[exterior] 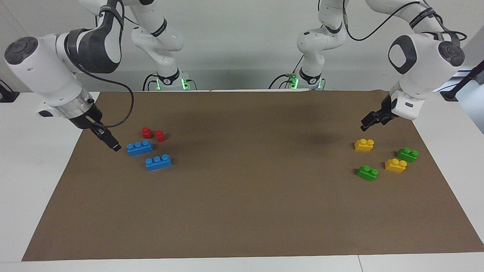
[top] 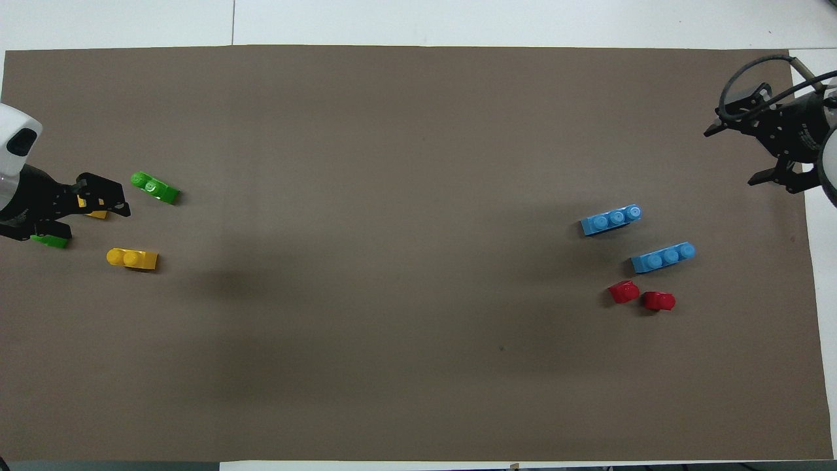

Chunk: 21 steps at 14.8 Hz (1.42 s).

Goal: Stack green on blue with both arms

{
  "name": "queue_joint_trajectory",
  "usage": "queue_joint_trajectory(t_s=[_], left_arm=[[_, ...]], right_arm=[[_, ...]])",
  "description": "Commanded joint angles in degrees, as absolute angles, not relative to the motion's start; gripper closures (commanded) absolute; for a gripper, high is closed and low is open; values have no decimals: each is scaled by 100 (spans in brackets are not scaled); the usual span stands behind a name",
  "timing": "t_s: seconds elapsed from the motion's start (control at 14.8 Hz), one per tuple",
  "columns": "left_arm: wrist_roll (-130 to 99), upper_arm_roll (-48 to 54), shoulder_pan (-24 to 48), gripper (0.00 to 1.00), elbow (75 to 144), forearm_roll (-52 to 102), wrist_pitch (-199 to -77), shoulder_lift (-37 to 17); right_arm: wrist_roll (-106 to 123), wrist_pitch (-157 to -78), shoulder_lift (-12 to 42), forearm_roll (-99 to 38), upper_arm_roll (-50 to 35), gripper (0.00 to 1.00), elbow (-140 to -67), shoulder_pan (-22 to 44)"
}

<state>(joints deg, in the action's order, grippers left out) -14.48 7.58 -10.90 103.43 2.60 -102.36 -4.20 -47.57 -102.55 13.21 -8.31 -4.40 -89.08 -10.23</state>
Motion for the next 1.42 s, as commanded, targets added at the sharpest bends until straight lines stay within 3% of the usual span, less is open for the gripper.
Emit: queue_joint_trajectory(t_s=[0.0,0.27,0.61,1.35], left_arm=[[-2265,782,-1160,0,10432,308,-10651,-624],[-3302,782,-1248,0,10485,299,-11248,-984],[-4384,773,-1318,0,10573,299,-11802,-1168],[-5712,782,-1239,0,10345,-352,-12568,-2030]], right_arm=[[-6158,-10476,1520,-1387,-475,0,-8999,-1081],[-6538,-11143,1485,-1958,-475,0,-9781,-1055],[-6583,-11276,1512,-2214,-475,0,-10386,-967],[-5836,-11399,1793,-2259,-475,0,-10599,-1160]])
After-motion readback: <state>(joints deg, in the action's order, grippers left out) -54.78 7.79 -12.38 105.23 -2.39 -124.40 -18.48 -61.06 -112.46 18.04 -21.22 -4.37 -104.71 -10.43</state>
